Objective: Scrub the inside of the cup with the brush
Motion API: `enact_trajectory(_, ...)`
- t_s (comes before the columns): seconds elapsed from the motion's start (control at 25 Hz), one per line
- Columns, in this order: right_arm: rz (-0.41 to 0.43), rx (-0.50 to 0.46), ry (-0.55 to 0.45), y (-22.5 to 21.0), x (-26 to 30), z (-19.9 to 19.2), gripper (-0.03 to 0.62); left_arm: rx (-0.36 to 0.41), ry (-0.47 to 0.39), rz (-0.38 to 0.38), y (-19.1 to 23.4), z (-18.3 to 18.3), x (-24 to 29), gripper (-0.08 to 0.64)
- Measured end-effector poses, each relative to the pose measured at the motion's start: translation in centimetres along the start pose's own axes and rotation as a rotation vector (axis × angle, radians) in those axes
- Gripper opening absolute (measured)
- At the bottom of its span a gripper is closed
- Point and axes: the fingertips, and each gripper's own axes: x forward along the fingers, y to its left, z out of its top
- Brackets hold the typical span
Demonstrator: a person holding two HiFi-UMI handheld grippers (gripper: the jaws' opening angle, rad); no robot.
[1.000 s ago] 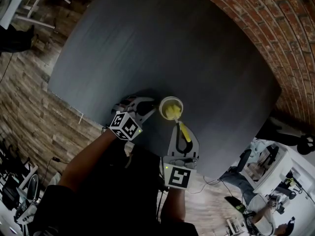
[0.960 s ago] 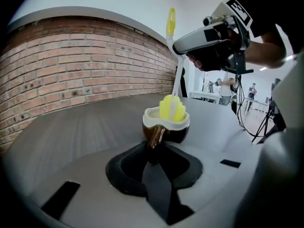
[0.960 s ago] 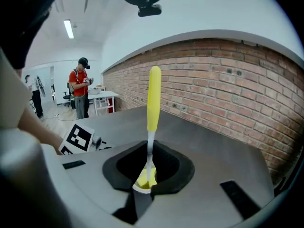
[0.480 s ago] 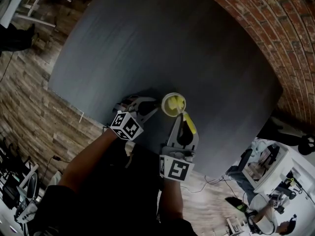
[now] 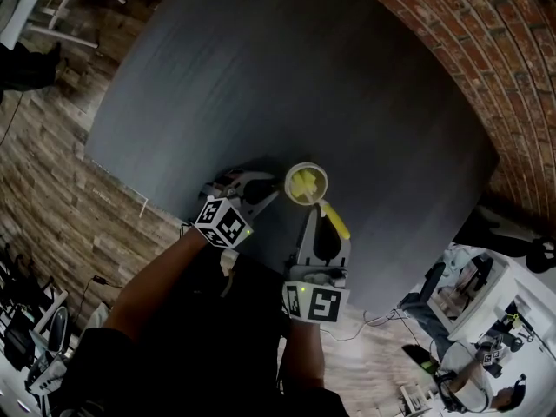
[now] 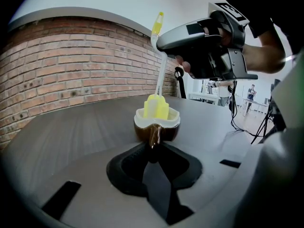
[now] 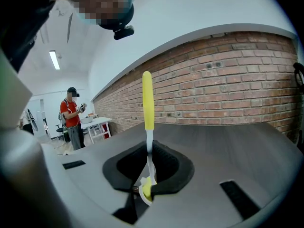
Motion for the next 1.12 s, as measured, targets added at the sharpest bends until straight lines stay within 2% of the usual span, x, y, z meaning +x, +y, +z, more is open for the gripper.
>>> enact_trajectory(0.32,0.048,-0.028,0.190,-0.8,-1.2,-1.0,0.051,-0.013,-0.001,0.003,0.2,0.1,0.2,0.087)
enact_trajectory(0.52,0.060,-0.097,0.255,-0.5,-1.7,-1.0,0.051,-0.021,0.001,0.008,0.1,0.1,0.1,0.087)
enact_trajectory(0.64,0.039,-0.131,0.280,-0.5,-1.9,-1.0,0.051,-0.024,0.001,0.010,0.2,0.0,0.1,0.087)
enact_trajectory(0.88,-0.026,-0.224,0.173,-0.5,-1.5,0.0,0.051,-0.016,0.001,0.007,0.2,0.1,0.2,0.087)
enact_trajectory(1.04,-0.076,-0.164,0.087,-0.6,-0.9,0.0,0.051,-0.015,-0.002,0.006,0.3,0.1,0.0,0.087)
enact_trajectory(1.12,-0.063,-0.131,0.056,-0.5,-0.7,0.0,0.051,-0.015,-0.002,0.007,0.2,0.2,0.1,0.086)
